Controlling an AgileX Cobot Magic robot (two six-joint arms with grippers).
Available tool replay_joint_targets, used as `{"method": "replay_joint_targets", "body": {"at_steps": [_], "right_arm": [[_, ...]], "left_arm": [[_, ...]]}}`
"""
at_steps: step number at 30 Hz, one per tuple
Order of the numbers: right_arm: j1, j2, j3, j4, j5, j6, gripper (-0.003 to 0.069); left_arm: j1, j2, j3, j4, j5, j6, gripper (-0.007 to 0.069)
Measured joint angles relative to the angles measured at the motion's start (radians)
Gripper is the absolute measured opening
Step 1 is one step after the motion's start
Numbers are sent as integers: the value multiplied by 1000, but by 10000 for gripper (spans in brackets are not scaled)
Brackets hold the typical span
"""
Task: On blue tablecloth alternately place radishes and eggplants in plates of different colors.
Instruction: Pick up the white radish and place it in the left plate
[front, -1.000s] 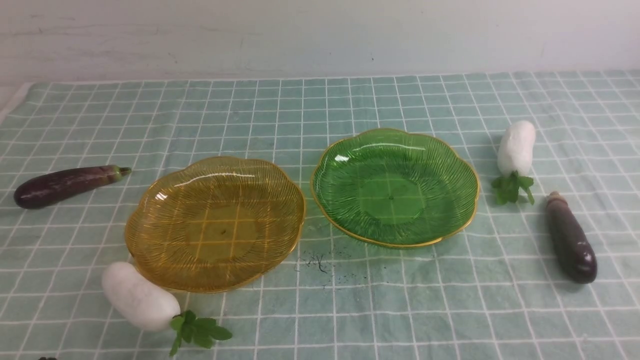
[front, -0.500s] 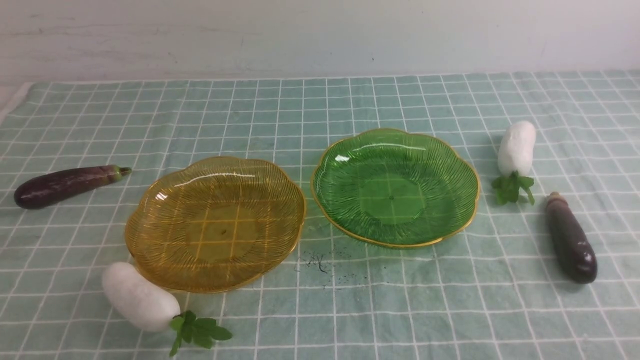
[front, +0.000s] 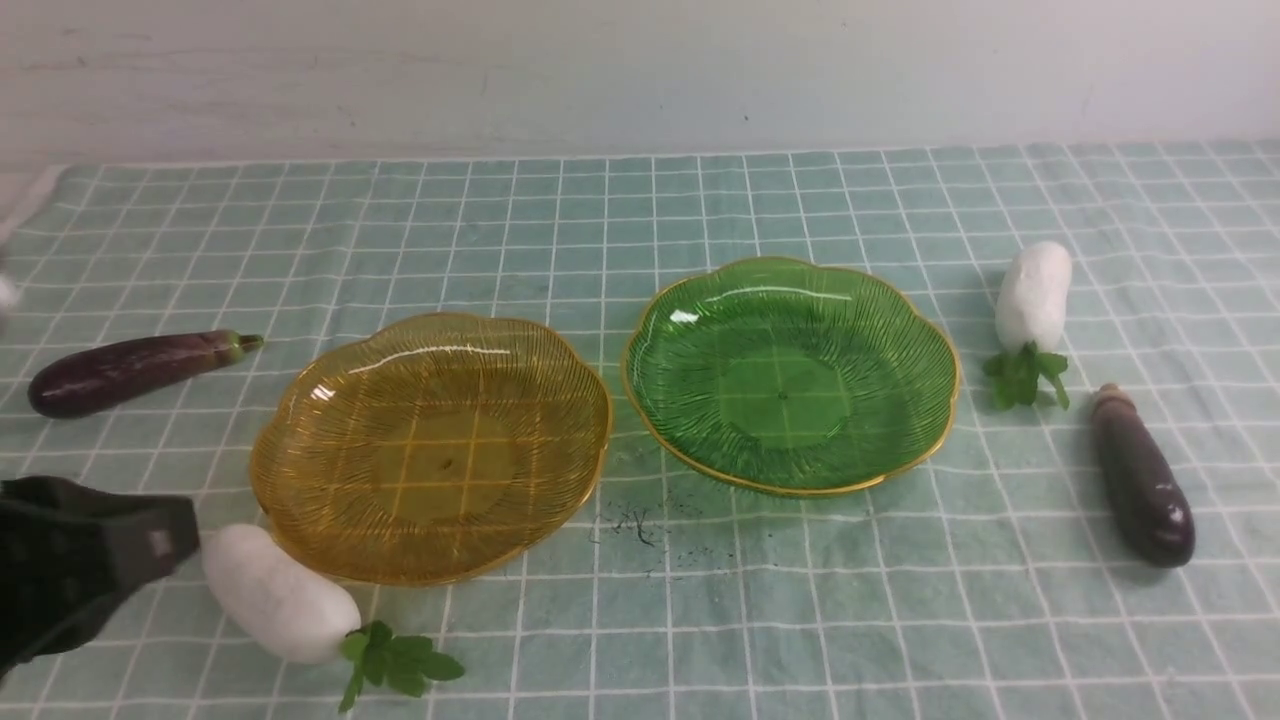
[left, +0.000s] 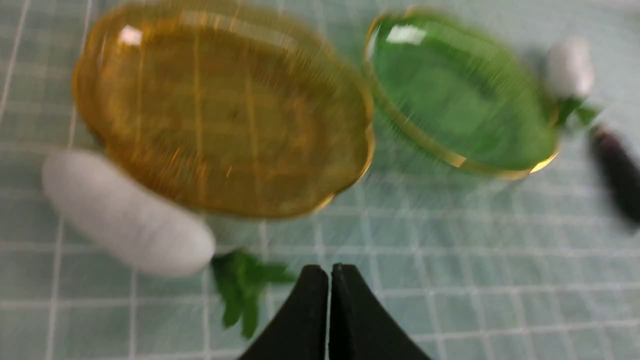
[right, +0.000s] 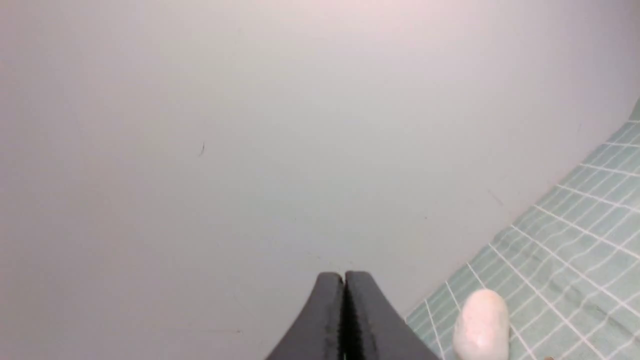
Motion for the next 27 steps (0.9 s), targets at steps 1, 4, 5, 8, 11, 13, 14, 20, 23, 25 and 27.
{"method": "replay_joint_targets", "body": {"at_steps": [1,4,5,8,11,13,14,20,23,25,27], "right_arm": [[0,0,0,7,-6,2,-14],[0,0,-22,2,126,5,-14],[1,0,-32,-4,142,5,-14],[3,20,-186,-108,456,-30,-14],[6,116,-344,-206,674,-75,-14],[6,177,-412,-248,758,-95,-14],[6,236,-469,-280,823,-118,-14],[7,375,-552,-299,905,-184,-14],[8,399,-552,-265,916,-217,-14],[8,399,-552,-253,916,-237,-14],[8,399,-552,-244,916,-248,-14]], "left_arm": [[0,51,-8,15,12,0,-8],[1,211,-25,59,17,0,-8],[1,222,-26,59,17,0,-8],[47,380,-52,62,25,1,6],[168,447,-81,42,28,12,16],[207,453,-85,34,27,17,16],[261,458,-86,21,27,32,16],[330,458,-86,-10,-43,55,24],[339,478,-92,-33,-150,53,89],[339,508,-93,-61,-177,52,149],[339,536,-93,-88,-181,52,207]]}}
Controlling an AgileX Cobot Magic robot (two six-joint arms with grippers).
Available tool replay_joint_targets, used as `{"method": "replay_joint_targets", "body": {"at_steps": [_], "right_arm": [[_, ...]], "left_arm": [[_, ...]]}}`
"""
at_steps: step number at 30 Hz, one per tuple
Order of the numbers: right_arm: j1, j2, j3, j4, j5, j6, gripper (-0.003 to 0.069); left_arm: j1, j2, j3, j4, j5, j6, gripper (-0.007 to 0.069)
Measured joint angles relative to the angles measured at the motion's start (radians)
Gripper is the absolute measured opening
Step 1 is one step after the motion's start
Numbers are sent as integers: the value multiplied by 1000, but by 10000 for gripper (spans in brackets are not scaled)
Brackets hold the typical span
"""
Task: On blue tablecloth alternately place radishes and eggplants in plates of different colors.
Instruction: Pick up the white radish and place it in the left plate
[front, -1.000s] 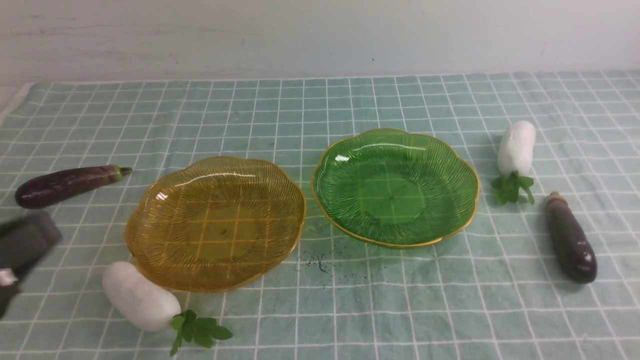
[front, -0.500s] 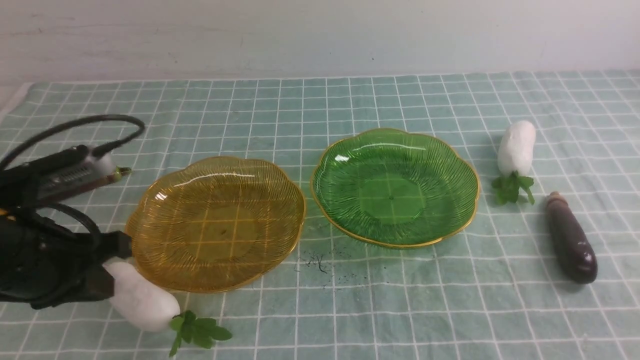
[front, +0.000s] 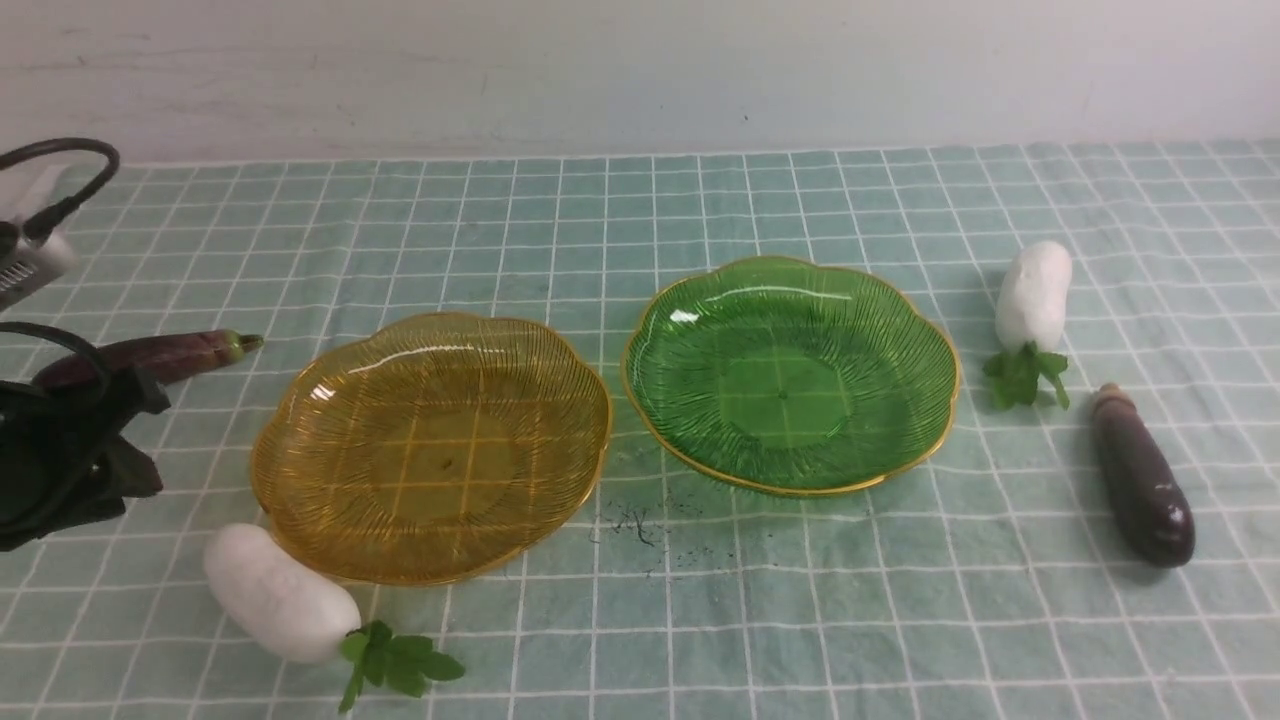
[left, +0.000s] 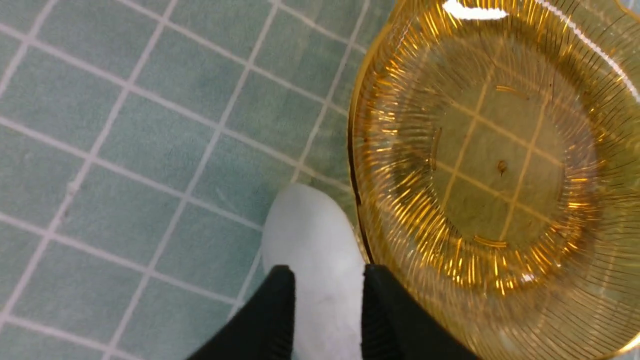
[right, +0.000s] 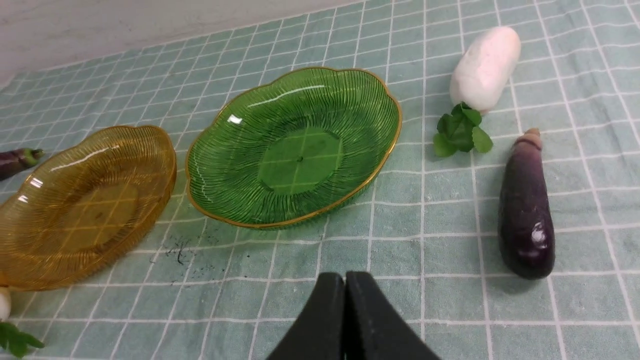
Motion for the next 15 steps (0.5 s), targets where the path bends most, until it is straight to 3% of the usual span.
{"method": "replay_joint_targets", "body": {"at_steps": [3,9,15], "right_arm": [[0,0,0,9,0,-8,-14],[0,0,0,12,0,-9,-14],[0,0,0,12,0,-10,-14]], "left_arm": [[0,71,0,-68,-1,0,361],[0,169,0,-92,-9,1,547],[0,249,0,-96,-24,1,583]]}}
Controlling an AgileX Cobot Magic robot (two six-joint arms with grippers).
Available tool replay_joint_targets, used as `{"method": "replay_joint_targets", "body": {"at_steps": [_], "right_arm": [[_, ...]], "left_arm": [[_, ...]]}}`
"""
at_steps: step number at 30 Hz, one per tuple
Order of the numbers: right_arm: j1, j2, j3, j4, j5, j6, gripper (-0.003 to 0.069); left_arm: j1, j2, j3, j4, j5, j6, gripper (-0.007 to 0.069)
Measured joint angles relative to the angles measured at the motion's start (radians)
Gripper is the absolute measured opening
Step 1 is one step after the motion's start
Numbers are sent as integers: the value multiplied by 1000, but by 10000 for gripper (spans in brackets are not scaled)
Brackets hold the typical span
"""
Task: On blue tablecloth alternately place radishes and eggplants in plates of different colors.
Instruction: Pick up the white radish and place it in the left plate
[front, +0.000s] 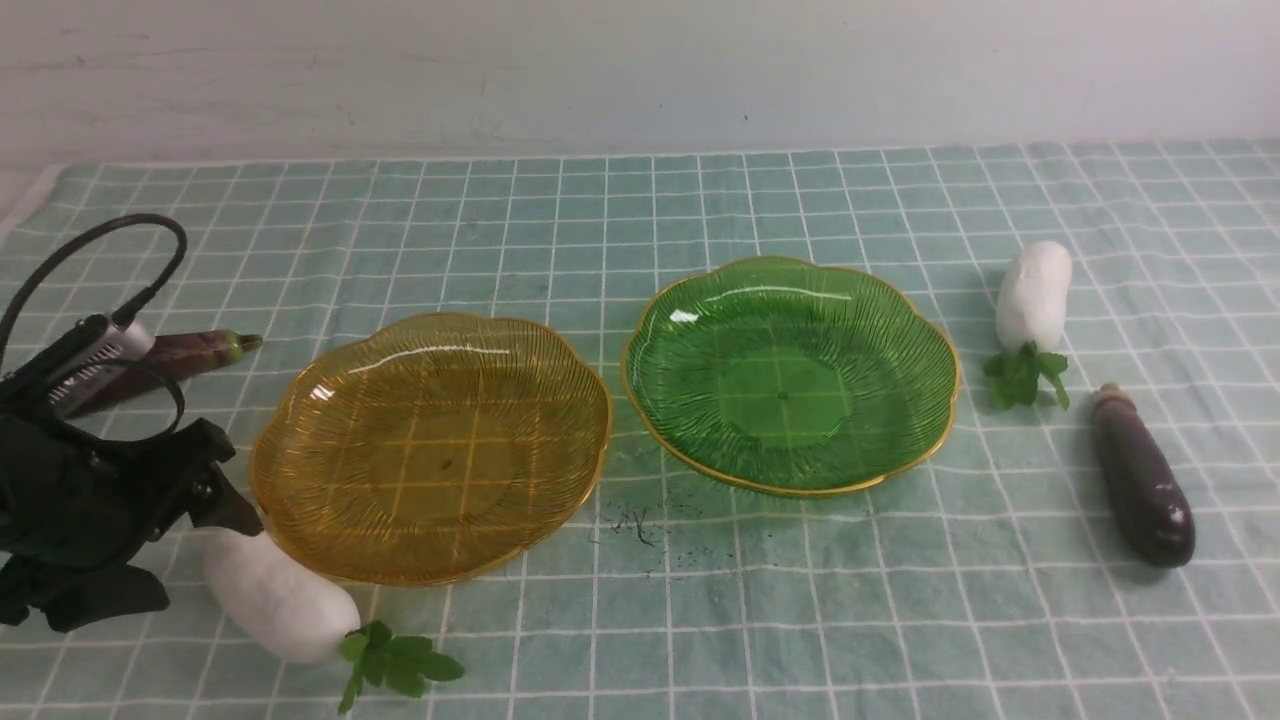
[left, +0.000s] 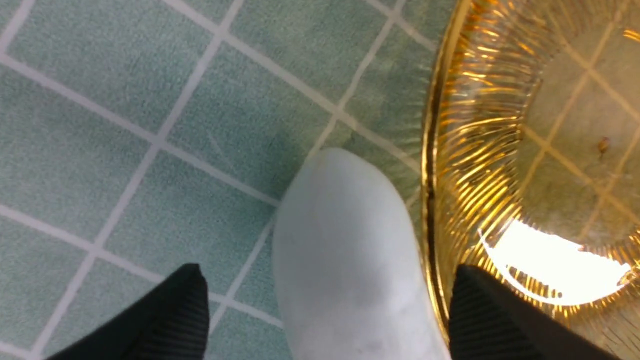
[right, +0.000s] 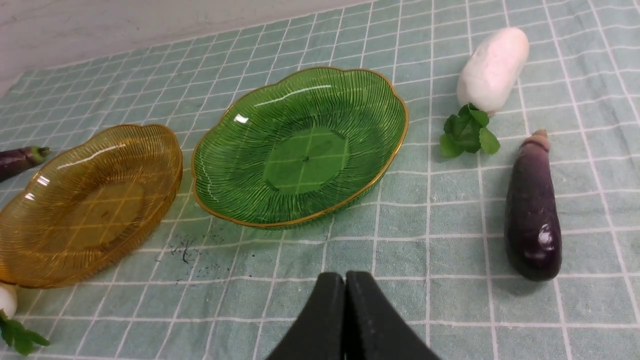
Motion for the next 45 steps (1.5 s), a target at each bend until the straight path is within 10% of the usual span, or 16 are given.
{"method": "replay_joint_targets", "body": {"at_steps": [25,31,45], "right_arm": [[0,0,0,22,0,-17,-14],[0,0,0,24,0,-20,-14],[0,0,0,26,8,-20,-14]], "left_arm": [[1,102,-9,-96,-85,2,580],[1,103,-9,-99,-63,3,386],[1,53,-9,-2,29,3,382]]}}
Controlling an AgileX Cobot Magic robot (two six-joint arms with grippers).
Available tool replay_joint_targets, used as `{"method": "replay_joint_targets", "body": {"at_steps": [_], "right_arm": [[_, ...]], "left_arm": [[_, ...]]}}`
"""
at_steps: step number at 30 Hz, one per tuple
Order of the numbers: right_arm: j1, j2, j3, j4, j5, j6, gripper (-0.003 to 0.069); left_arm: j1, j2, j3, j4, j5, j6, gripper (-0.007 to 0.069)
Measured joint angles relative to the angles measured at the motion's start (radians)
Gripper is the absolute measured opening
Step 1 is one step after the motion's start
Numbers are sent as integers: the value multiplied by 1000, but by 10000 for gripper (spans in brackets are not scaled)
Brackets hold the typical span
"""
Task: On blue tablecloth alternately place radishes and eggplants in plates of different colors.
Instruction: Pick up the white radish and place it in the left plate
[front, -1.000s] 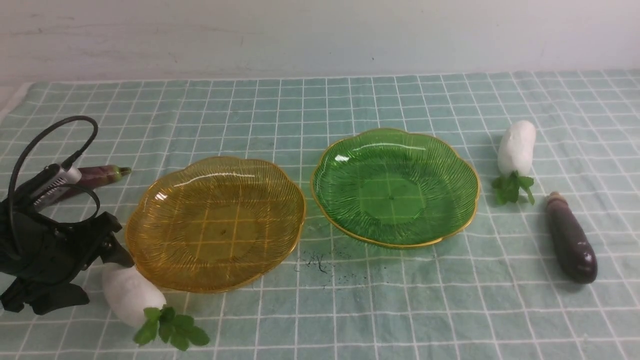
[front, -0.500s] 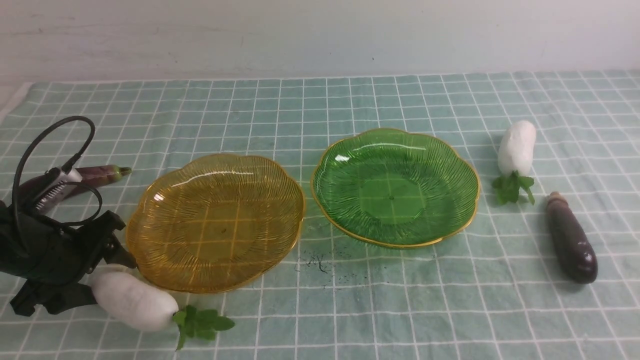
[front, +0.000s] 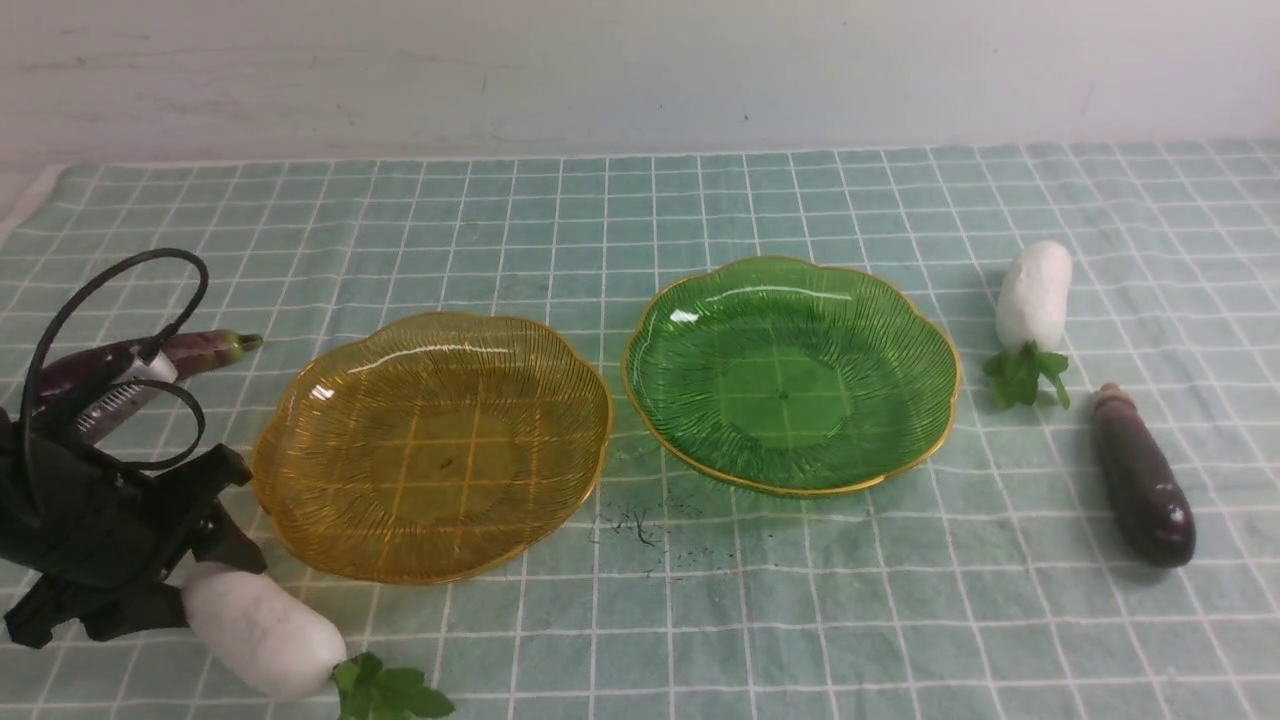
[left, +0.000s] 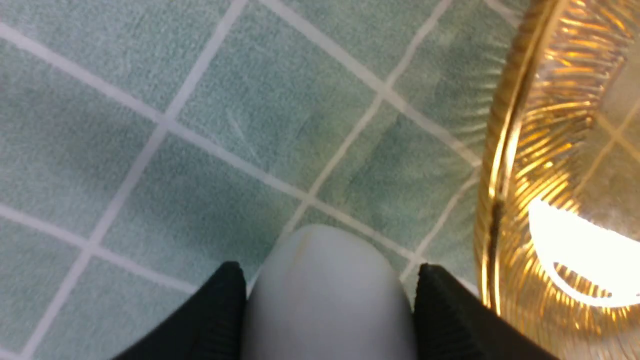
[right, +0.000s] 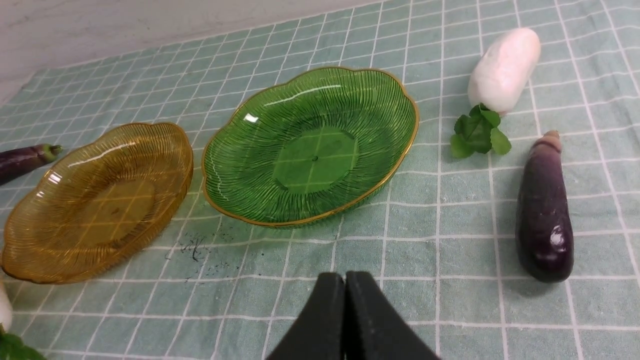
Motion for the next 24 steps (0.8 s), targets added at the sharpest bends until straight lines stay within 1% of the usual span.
{"method": "replay_joint_targets", "body": {"at_steps": [2,7,9,11,15,16,17,22,23,24], "right_arm": [[0,0,0,0,3,0,-14],[0,4,0,1,7,-1,-14],[0,37,-18,1,21,-1,-14],[0,93,-54,-5,40,-1,-14],[0,290,-177,-71,100,-1,-14],[0,302,-184,-74,103,-1,-14],[0,405,-237,-103,126,-1,-14],[0,649,-380,-130,130,-1,-14],[0,649,-380,-130,130,-1,-14],[0,705,-420,-131,131,-1,-14]], "left_arm": [[0,-35,0,7,19,0,382],[-28,-163,-25,6,65,55,382],[-77,-196,-96,-7,78,101,382],[-107,-194,-157,-9,79,115,382],[-185,-116,-337,-10,77,124,382],[-190,-104,-345,-10,76,125,382],[-203,-53,-404,-10,72,128,382],[-210,101,-508,-3,59,128,382],[-210,106,-511,-3,59,128,382],[-210,143,-523,0,58,128,382]]}}
